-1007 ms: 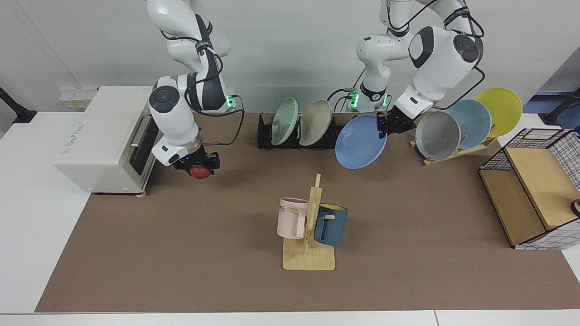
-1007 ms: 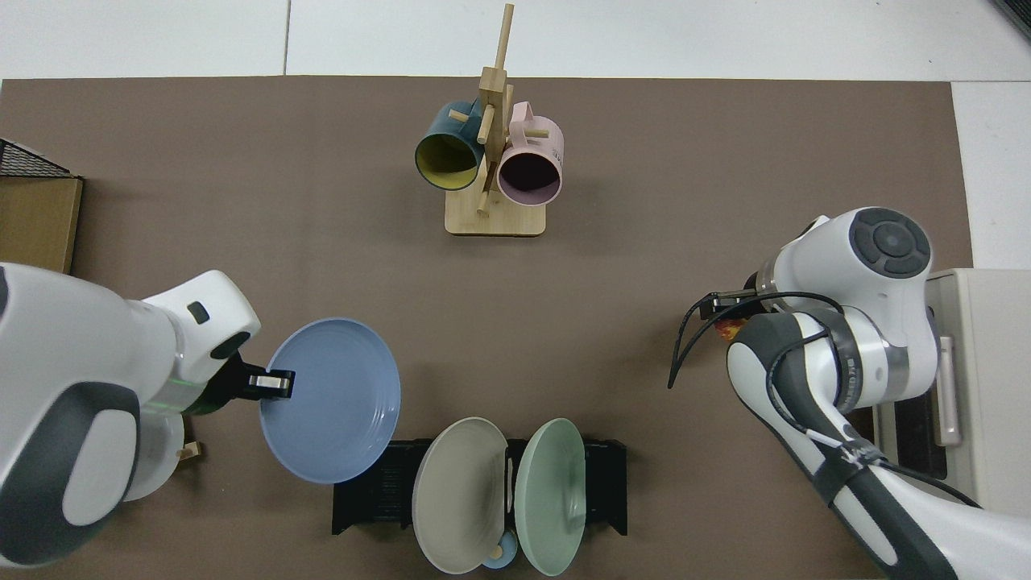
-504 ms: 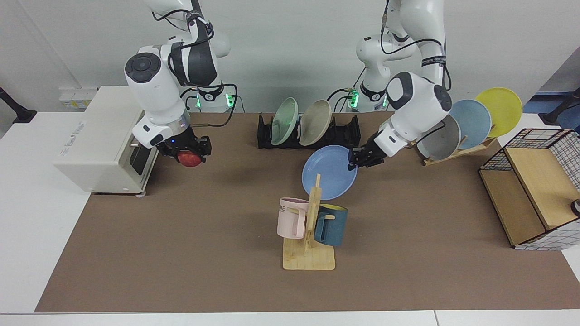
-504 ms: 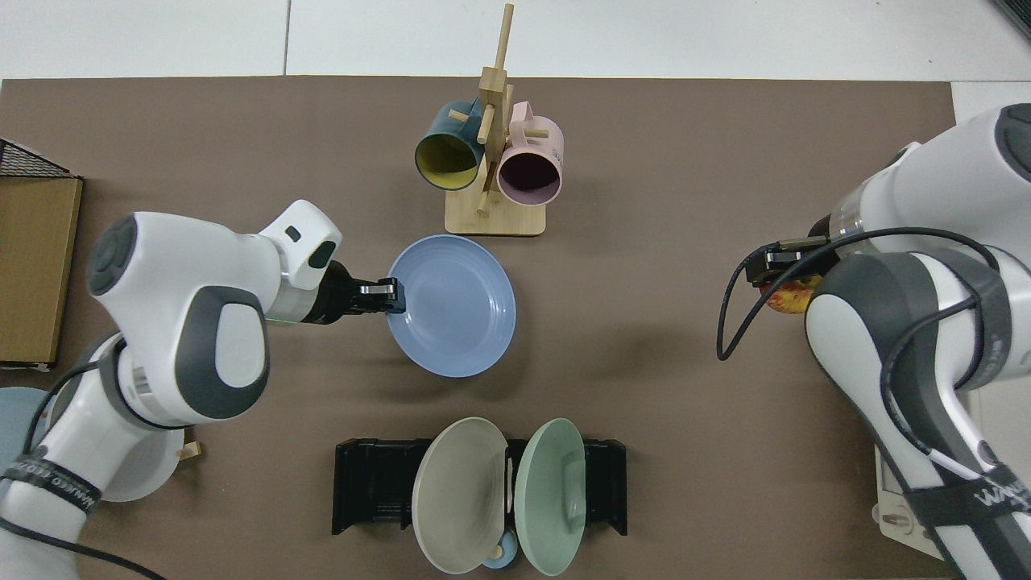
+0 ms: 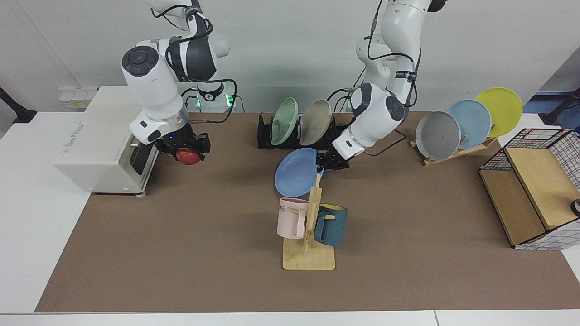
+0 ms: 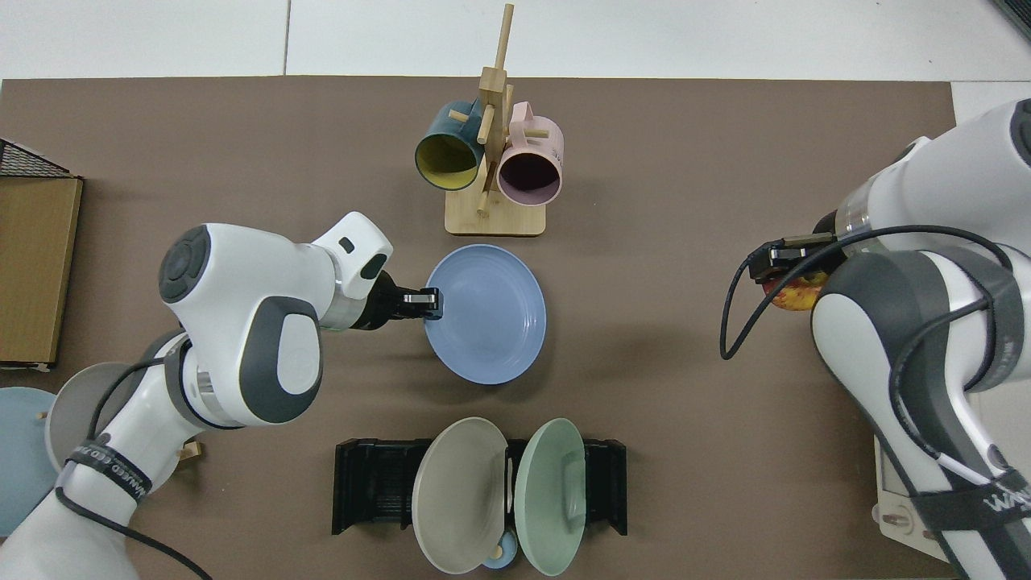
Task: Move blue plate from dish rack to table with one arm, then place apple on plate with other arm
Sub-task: 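Set the blue plate down, release it while the right gripper grasps the apple, then carry the apple with the right gripper over the blue plate and release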
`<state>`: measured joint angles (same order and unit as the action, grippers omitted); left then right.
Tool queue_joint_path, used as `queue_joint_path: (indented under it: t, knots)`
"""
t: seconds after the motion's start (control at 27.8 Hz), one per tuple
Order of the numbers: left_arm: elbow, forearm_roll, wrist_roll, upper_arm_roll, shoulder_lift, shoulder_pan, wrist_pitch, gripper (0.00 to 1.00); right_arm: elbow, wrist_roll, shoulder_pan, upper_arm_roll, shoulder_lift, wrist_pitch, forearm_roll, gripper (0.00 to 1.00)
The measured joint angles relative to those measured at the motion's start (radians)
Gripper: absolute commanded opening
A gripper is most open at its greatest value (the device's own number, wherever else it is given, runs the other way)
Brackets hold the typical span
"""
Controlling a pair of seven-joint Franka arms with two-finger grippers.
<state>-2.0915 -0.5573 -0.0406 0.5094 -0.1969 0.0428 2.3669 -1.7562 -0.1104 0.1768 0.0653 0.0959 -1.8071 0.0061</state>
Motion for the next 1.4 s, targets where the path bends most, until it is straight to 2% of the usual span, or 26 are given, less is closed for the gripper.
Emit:
queue_joint_path:
  t: [0.07,0.25,0.47,0.5,0.58,0.65,0.86,0.94,1.04,1.08,1.22,1.4]
  knots:
    - [-0.007,0.002,-0.001,0.006,0.0,0.0,0.003,0.17,0.0,0.0,0.0,0.0,0.0,0.0,0.0,0.0]
    - [-0.043,0.004,-0.002,0.033,0.005,-0.003,0.054,0.46,-0.001,0.0,0.001,-0.001,0.0,0.001,0.001,0.0]
    - [-0.053,0.064,0.012,0.033,0.008,-0.005,0.061,0.5,-0.003,0.0,0.004,-0.006,0.0,0.001,0.001,0.0]
    - [-0.053,0.091,0.024,0.032,0.009,-0.005,0.06,0.53,-0.003,0.0,0.005,-0.007,0.0,0.001,0.001,0.0]
    - [-0.052,0.148,0.055,0.029,0.011,-0.005,0.051,0.7,-0.003,0.0,0.005,-0.009,0.0,0.001,0.001,0.0]
    - [-0.046,0.193,0.092,0.025,0.013,-0.005,0.029,0.74,-0.003,0.0,0.006,-0.01,0.0,0.001,0.001,0.0]
    - [0.022,0.341,0.183,-0.036,0.051,-0.011,-0.149,0.84,-0.007,-0.017,0.036,-0.013,0.0,-0.001,0.002,0.0]
    - [0.061,0.381,0.189,-0.068,0.076,-0.011,-0.235,0.91,-0.01,-0.037,0.058,-0.013,0.0,-0.009,0.003,0.0]
    - [0.127,0.433,0.19,-0.131,0.122,-0.012,-0.364,0.94,-0.015,-0.093,0.104,-0.014,0.001,-0.03,0.003,0.0]
    - [0.148,0.451,0.189,-0.152,0.136,-0.013,-0.402,0.99,-0.017,-0.114,0.119,-0.015,0.002,-0.039,0.003,0.0]
    - [0.232,0.514,0.187,-0.236,0.174,-0.025,-0.525,0.99,-0.025,-0.204,0.183,-0.017,0.011,-0.07,0.003,0.0]
    - [0.315,0.546,0.16,-0.324,0.186,-0.052,-0.599,1.0,-0.028,-0.339,0.271,-0.018,0.037,-0.107,0.005,0.0]
